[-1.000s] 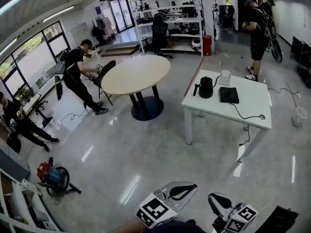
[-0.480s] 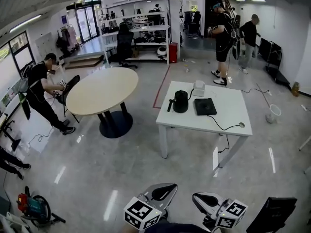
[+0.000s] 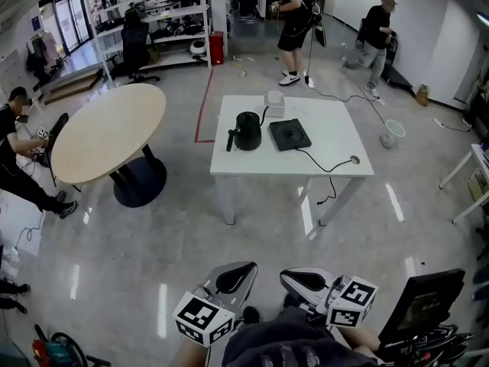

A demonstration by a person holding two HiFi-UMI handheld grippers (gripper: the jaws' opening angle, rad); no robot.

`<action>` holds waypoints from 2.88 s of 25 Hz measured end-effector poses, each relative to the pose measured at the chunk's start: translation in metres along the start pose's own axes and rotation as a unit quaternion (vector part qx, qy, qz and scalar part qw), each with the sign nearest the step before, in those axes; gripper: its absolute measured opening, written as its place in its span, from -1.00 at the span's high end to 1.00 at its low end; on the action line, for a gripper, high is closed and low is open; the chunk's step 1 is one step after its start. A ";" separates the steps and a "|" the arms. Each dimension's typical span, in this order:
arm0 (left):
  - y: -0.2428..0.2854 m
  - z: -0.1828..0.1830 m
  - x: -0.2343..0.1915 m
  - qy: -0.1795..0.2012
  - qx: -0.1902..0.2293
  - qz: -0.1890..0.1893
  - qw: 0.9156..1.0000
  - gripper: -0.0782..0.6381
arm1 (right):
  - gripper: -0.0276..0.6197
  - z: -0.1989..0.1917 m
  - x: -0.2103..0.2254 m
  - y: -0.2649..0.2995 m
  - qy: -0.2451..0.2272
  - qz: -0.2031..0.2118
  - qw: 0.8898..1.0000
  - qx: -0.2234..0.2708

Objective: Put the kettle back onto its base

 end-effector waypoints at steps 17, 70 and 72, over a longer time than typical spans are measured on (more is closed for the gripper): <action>0.143 0.062 -0.032 0.028 -0.060 0.023 0.998 0.78 | 0.91 0.067 0.145 0.002 0.052 0.033 0.997 0.044; 0.236 0.113 -0.298 0.064 -0.055 0.082 0.993 0.78 | 0.91 0.170 0.281 0.172 0.030 -0.023 0.999 -0.012; 0.240 0.115 -0.302 0.064 -0.058 0.089 0.992 0.78 | 0.91 0.172 0.288 0.174 0.033 -0.017 0.999 -0.011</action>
Point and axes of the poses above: the fingertips, and each gripper's own axes: y forward along the fingers, x to its right, z out of its top, the point moved 7 cm from there along -y, backward along the fingers, and after that the axes turned 1 degree about z, right-handed, at the moved point
